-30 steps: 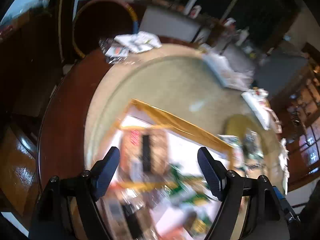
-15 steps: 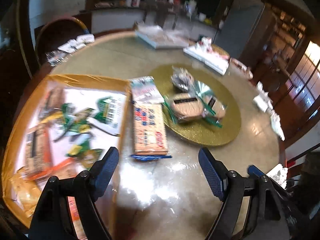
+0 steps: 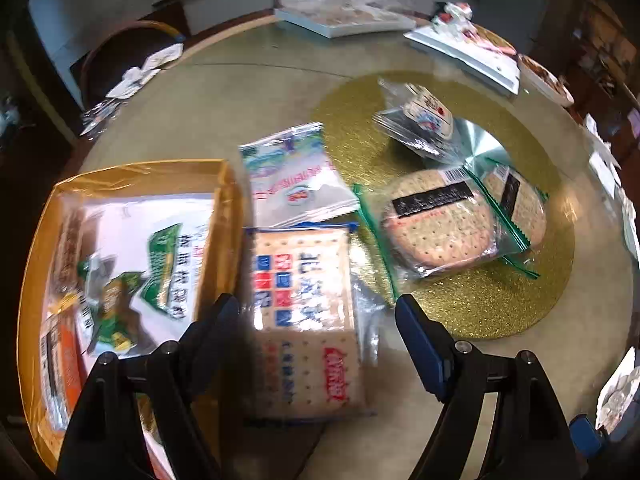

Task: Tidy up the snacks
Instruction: 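Grasp the blue-white Hokkaido cracker pack with the left tool, then grasp a round cracker in a green-edged bag with the right tool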

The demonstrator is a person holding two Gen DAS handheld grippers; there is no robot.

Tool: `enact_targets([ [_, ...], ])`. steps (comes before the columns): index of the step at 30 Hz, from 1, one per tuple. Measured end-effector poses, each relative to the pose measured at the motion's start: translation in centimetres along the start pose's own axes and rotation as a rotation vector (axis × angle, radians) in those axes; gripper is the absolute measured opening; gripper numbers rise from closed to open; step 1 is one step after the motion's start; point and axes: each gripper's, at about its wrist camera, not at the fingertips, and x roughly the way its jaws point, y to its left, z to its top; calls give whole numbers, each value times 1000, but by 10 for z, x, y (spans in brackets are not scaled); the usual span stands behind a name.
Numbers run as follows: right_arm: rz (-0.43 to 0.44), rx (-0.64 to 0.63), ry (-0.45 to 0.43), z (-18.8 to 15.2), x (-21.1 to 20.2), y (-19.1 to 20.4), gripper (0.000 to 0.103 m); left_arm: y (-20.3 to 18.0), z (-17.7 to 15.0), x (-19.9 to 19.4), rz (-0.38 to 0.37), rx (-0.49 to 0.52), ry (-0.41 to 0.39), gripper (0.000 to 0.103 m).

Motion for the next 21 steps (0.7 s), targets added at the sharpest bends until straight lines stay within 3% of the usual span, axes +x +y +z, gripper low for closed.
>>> enact_targets([
  [5,6,2,6,-1,1,0,82,-1,-1,12,39,7,39,72],
  [7,4,-1,6,-1,0,1,82,-2,-5,8,50,21,19,55],
  [19,-37,-8,29,1,4,2,82,-5,-87,-31,-33,34,-26,54],
  [21,-40,-18,46,3,7,5,82,-1,-99,-40,-88,6,-45,54],
])
